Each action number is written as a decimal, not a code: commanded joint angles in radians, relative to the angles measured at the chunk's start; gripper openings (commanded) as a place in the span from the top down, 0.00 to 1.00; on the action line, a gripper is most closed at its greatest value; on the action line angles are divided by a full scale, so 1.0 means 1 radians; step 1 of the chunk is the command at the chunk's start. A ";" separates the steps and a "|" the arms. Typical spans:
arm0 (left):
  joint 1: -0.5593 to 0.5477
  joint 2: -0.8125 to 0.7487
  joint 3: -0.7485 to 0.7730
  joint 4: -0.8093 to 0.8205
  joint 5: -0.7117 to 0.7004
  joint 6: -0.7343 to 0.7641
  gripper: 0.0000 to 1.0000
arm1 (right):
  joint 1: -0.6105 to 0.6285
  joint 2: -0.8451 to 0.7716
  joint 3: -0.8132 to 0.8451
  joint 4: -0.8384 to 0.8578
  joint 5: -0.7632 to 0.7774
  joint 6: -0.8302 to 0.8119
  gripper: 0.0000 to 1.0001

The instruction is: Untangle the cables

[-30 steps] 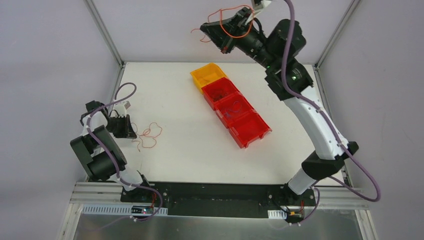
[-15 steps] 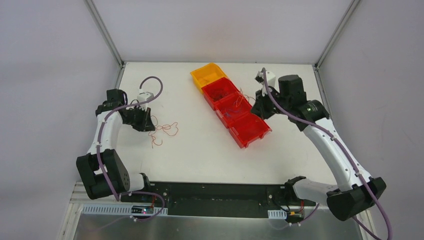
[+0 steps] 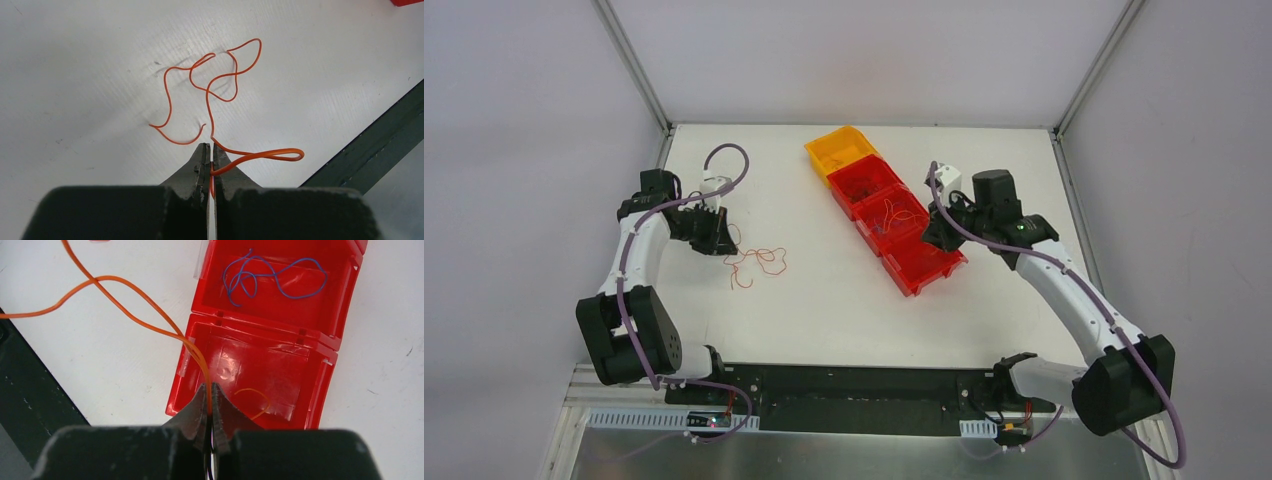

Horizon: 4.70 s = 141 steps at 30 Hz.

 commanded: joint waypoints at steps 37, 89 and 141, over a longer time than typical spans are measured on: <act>-0.225 -0.118 0.236 -0.061 0.249 -0.223 1.00 | 0.075 0.138 0.196 0.049 -0.254 0.134 0.10; 0.107 -0.245 -0.020 -0.006 0.014 -0.501 0.26 | 0.734 0.868 0.582 0.051 0.924 0.636 0.00; -0.103 -0.085 0.141 0.050 0.021 -0.341 0.01 | 0.032 0.262 0.141 -0.160 0.079 -0.395 1.00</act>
